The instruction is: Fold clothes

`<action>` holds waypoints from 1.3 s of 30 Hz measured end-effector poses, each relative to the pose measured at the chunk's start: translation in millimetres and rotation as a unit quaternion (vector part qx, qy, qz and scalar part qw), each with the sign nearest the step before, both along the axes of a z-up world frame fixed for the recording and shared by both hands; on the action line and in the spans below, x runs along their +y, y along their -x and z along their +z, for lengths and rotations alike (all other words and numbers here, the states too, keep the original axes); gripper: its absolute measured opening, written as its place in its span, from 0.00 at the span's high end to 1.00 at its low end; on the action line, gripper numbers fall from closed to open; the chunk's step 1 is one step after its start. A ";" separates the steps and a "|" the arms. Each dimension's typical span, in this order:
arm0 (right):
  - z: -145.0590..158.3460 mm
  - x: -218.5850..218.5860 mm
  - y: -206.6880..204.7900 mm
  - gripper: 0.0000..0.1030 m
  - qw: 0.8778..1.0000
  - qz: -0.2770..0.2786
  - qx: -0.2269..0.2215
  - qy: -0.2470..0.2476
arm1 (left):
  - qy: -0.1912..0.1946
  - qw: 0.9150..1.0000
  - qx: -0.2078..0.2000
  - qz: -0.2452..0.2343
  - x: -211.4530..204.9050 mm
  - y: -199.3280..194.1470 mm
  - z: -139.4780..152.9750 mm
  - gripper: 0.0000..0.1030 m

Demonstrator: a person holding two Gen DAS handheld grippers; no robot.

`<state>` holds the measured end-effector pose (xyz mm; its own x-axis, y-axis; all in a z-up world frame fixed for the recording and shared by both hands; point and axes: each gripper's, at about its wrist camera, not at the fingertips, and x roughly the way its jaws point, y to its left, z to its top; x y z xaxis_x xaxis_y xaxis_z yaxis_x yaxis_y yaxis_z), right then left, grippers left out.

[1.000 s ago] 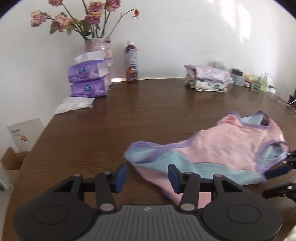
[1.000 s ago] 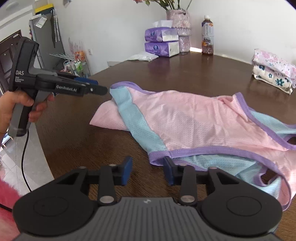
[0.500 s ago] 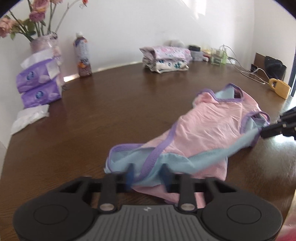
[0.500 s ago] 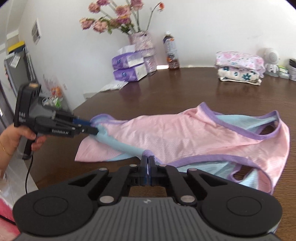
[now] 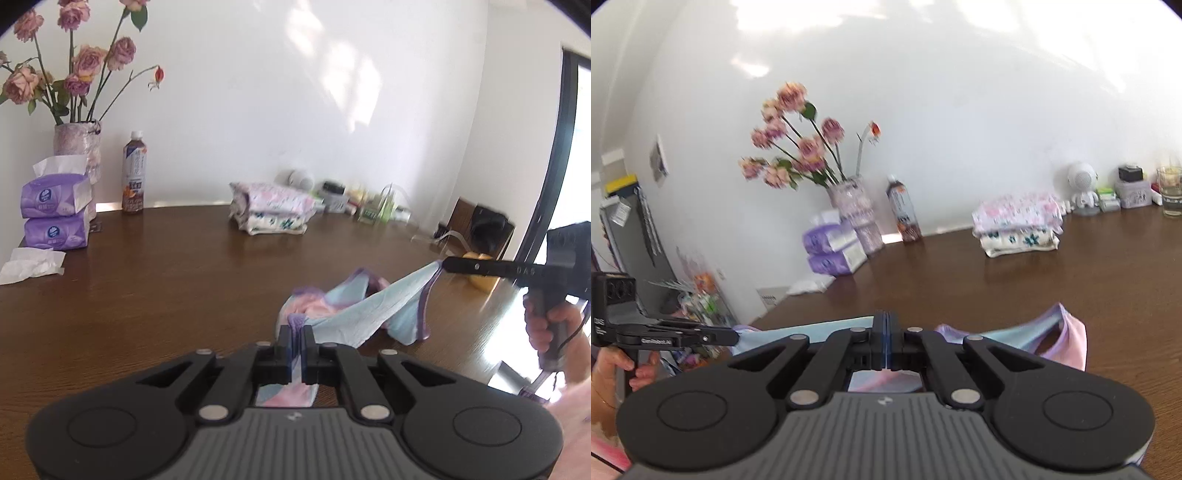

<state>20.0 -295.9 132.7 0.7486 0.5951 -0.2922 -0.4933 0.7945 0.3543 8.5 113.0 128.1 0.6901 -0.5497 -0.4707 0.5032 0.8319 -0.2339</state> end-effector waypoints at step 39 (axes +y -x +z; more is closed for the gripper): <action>-98.2 93.7 12.8 0.97 0.965 0.114 0.146 0.187 | -0.269 0.950 0.062 -0.146 -71.7 18.6 -106.1 0.91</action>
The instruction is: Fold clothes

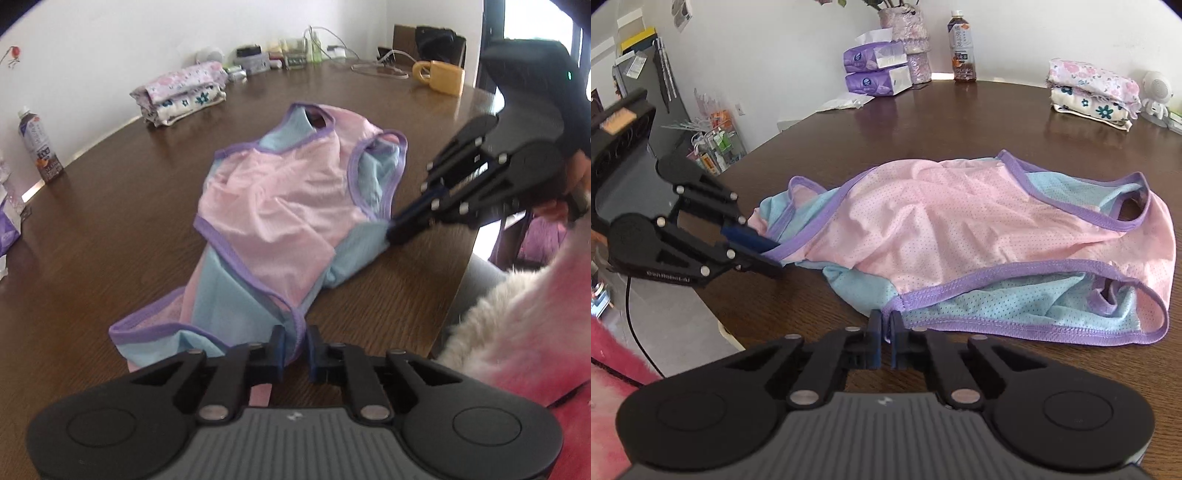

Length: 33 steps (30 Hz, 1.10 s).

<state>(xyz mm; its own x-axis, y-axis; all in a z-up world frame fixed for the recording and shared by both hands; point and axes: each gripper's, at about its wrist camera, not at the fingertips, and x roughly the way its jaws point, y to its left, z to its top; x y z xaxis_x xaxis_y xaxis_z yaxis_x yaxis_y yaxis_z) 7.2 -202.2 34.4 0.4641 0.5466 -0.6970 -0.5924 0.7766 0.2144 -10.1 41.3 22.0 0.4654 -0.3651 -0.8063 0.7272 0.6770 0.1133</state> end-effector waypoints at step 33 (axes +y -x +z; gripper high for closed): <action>-3.7 0.9 1.6 0.97 0.999 -0.013 -0.029 -0.006 | 0.138 0.980 -0.039 0.140 42.5 -5.8 32.3 0.99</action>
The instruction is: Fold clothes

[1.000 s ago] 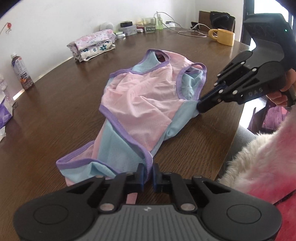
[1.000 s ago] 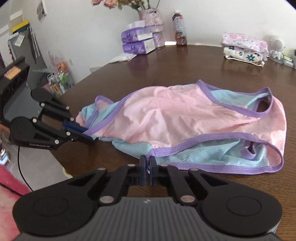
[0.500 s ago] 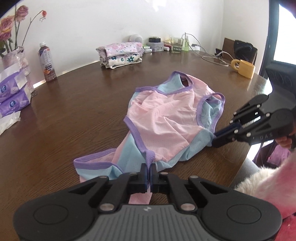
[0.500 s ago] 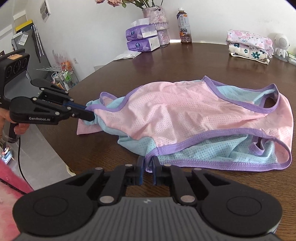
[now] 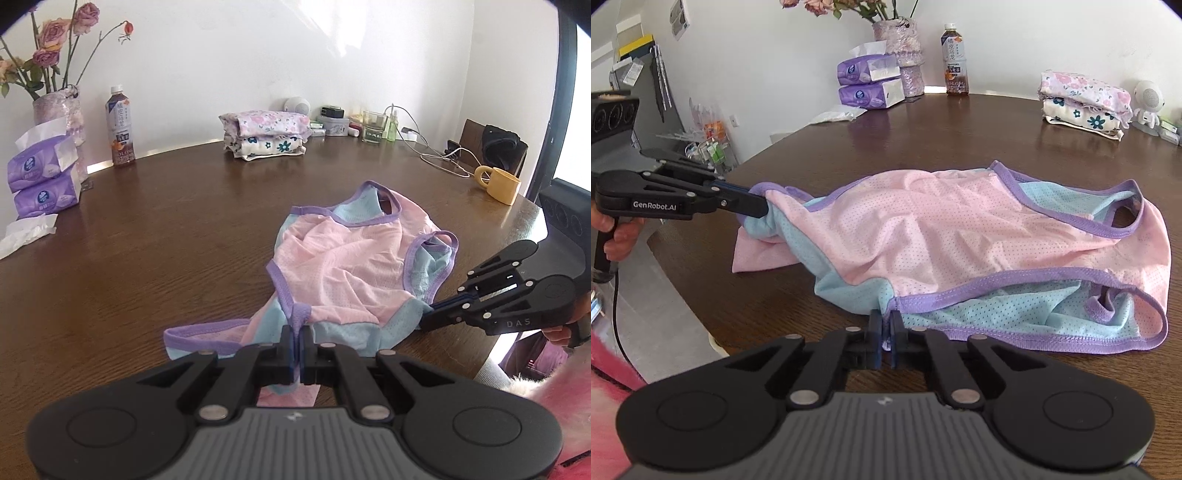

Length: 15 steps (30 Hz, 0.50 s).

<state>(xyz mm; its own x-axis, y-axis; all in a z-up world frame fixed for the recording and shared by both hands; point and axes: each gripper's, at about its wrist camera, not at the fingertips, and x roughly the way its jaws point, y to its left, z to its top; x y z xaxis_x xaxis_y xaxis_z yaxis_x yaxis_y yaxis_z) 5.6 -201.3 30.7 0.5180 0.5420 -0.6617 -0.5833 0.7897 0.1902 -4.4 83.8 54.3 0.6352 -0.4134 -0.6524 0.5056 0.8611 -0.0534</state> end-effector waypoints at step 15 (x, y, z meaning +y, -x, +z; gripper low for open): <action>192.0 -58.0 -16.9 0.98 0.946 -0.098 -0.308 0.002 | -0.013 0.966 -0.257 -0.011 -50.0 -9.9 157.5 0.99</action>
